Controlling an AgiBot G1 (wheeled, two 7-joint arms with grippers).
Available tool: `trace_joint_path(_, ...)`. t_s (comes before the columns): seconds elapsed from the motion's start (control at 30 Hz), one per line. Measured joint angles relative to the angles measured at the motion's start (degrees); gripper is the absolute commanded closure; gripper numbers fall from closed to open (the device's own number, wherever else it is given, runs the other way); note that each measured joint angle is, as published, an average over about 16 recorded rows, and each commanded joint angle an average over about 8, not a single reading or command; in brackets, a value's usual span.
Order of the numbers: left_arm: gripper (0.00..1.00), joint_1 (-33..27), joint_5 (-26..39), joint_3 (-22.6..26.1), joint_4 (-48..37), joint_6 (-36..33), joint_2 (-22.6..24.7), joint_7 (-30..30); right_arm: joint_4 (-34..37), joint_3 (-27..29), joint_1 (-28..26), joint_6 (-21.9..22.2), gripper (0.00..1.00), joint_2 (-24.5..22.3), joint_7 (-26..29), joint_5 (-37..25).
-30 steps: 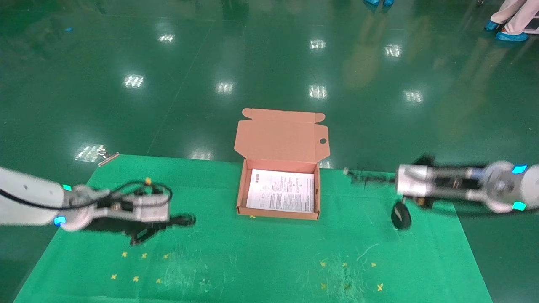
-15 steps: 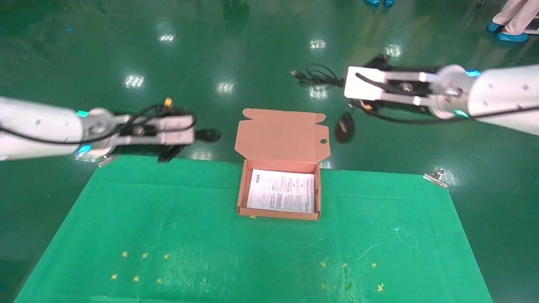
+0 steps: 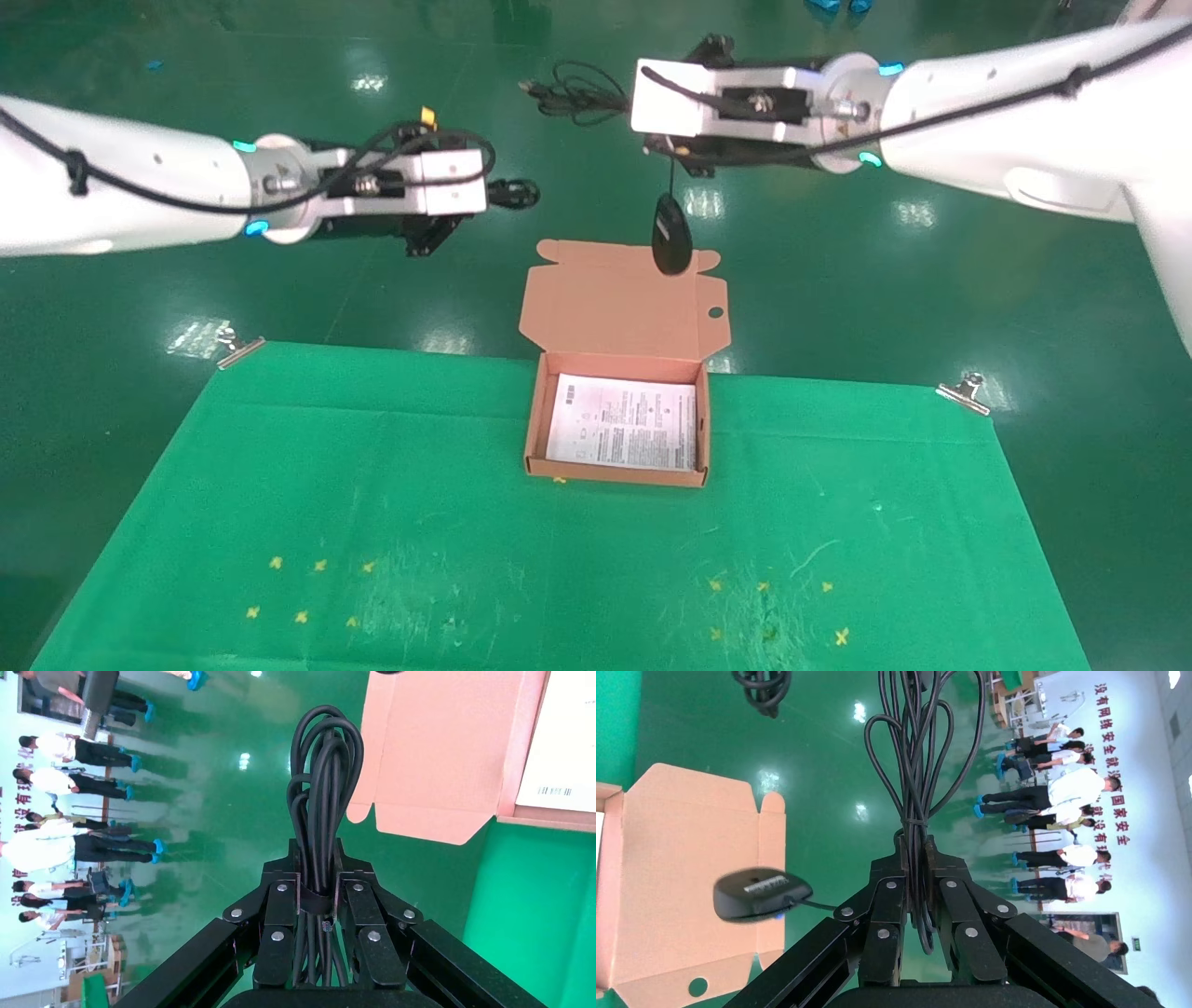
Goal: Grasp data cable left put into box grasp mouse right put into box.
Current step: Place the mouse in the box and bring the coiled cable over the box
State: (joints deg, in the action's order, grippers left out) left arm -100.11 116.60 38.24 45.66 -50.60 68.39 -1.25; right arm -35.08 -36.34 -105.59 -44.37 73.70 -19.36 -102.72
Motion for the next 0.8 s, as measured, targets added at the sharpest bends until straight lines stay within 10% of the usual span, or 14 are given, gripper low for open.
trace_joint_path(0.8,1.00,3.42,2.63,1.37,2.99,-3.19,-2.85,4.21,5.65,-0.64,2.54,0.96,1.00,2.68,-4.64,2.06)
